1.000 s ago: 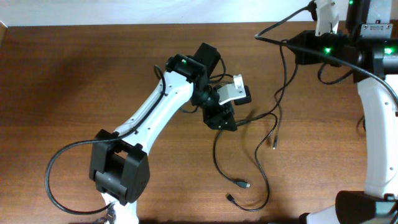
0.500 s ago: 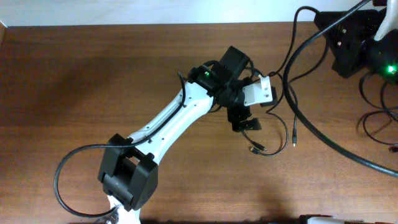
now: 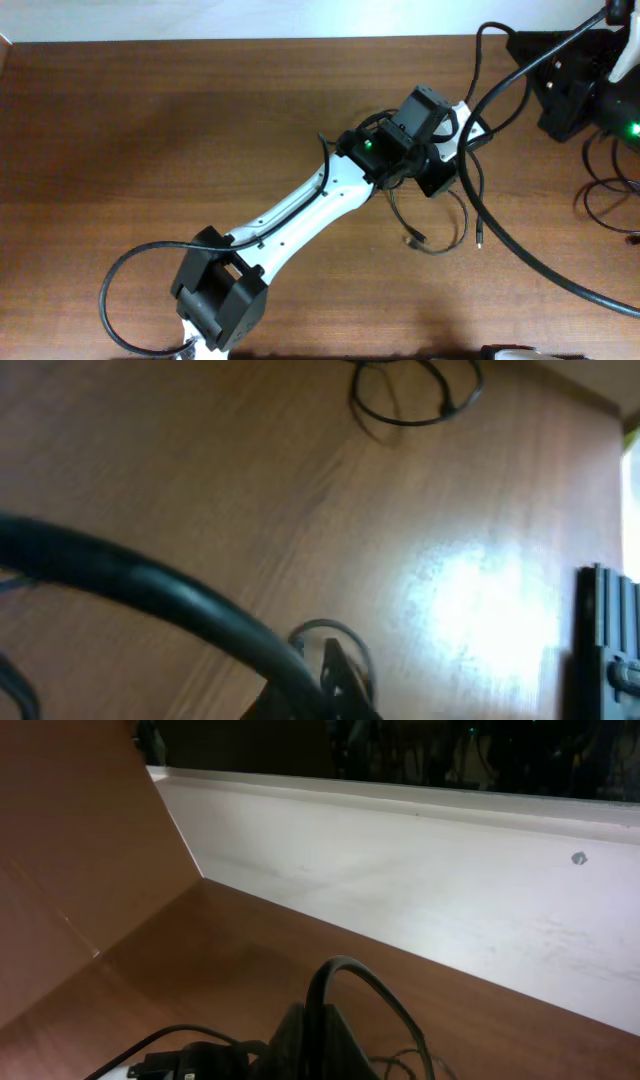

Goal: Untangle cables

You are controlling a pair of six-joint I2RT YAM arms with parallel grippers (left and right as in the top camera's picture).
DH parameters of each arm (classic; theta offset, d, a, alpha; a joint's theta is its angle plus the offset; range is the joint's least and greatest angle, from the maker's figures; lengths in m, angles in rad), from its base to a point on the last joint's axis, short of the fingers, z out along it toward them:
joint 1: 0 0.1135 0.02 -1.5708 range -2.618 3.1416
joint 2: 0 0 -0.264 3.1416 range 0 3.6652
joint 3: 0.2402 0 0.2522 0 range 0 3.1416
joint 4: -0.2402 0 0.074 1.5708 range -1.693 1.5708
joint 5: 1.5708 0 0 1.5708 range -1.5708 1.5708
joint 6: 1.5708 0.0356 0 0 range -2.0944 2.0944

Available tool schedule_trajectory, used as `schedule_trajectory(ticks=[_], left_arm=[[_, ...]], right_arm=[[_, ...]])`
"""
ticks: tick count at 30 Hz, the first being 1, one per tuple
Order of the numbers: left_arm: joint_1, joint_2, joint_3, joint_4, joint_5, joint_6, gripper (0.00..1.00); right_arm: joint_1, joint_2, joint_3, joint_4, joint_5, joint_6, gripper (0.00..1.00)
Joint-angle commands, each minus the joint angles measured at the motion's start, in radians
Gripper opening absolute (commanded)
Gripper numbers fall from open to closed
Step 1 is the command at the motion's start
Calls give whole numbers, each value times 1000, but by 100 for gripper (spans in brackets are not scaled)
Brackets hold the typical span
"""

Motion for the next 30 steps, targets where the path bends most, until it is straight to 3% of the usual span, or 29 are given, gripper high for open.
schedule_trajectory(ticks=[1, 3, 6, 8, 12, 16, 18, 24, 26, 28, 30], left_arm=[[0, 8, 8, -6, -51, -7, 0], [3, 8, 8, -97, -74, 57, 0], [11, 8, 8, -377, -272, 218, 0], [47, 8, 8, -432, -286, 274, 0], [207, 8, 8, -488, -287, 289, 0], [466, 8, 8, -570, -280, 311, 0], [625, 8, 8, -584, -159, 311, 0], [925, 8, 8, -593, -24, 310, 0], [1037, 8, 8, -590, 91, 310, 0], [1093, 8, 8, -591, 161, 302, 0], [1130, 8, 8, -591, 160, 294, 0]], right_arm=[[-7, -22, 8, 0, -6, -6, 4], [-7, -23, 8, -6, 116, -6, 4], [-7, -21, 8, -61, 389, -6, 4], [-8, -21, 8, -90, 476, -6, 4], [-8, -21, 8, -108, 574, -6, 4], [-8, -21, 8, -142, 723, -6, 4], [-8, -21, 8, -149, 791, -5, 4], [-8, -21, 8, -161, 988, -2, 4], [-8, -19, 8, -160, 990, 15, 4], [-8, -10, 8, -160, 988, 18, 4], [-9, 1, 6, -161, 1155, 67, 4]])
